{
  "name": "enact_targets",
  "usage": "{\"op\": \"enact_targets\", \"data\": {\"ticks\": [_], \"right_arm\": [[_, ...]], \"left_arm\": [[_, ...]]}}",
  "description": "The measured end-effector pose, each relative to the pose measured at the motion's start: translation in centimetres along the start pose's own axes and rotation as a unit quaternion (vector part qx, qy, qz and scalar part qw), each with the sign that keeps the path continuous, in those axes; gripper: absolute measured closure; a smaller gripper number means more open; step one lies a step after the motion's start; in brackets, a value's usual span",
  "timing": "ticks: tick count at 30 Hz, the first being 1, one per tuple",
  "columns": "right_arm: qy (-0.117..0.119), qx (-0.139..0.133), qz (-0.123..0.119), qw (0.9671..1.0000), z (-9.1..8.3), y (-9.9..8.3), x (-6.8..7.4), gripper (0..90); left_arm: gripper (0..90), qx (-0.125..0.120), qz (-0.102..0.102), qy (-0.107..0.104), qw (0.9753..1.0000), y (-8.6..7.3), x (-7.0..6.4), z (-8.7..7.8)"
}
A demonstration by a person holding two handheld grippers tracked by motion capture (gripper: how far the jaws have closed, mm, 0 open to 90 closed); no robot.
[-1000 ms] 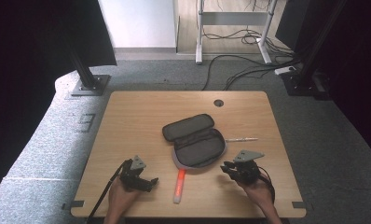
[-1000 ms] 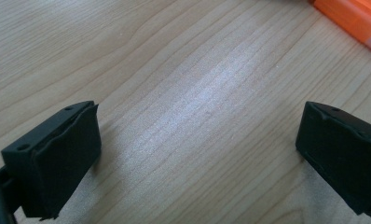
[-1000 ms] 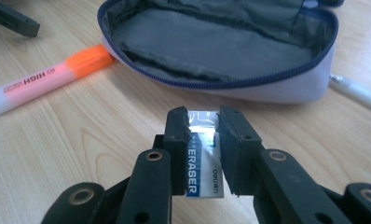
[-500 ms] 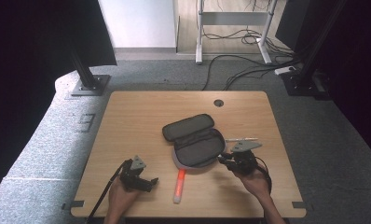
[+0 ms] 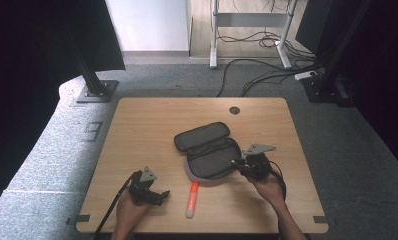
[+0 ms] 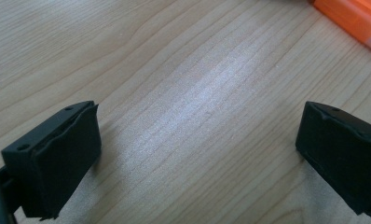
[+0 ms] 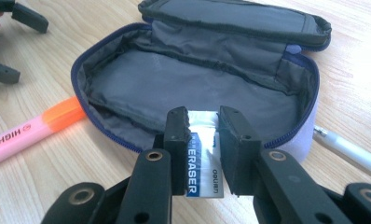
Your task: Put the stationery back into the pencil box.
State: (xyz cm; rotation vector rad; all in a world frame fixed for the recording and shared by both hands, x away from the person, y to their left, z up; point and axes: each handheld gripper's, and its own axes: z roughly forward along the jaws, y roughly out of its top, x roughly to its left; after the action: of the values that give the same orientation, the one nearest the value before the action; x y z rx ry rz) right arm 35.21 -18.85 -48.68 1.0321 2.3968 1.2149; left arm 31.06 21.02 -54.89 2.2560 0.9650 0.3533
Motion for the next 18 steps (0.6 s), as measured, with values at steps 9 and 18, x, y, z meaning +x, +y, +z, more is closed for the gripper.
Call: {"op": "enact_targets", "data": {"ticks": [9,18], "right_arm": [[-0.005,-0.001,-0.01,0.9999,0.5,1.9,-0.3,72.6],[-0.009,0.012,-0.027,0.9995,2.2,3.5,0.1,72.6]], "left_arm": [[0.0,0.0,0.0,0.0,1.0,0.0,0.0,0.0],[0.0,0.0,0.0,0.001,1.0,0.0,0.0,0.0]]}}
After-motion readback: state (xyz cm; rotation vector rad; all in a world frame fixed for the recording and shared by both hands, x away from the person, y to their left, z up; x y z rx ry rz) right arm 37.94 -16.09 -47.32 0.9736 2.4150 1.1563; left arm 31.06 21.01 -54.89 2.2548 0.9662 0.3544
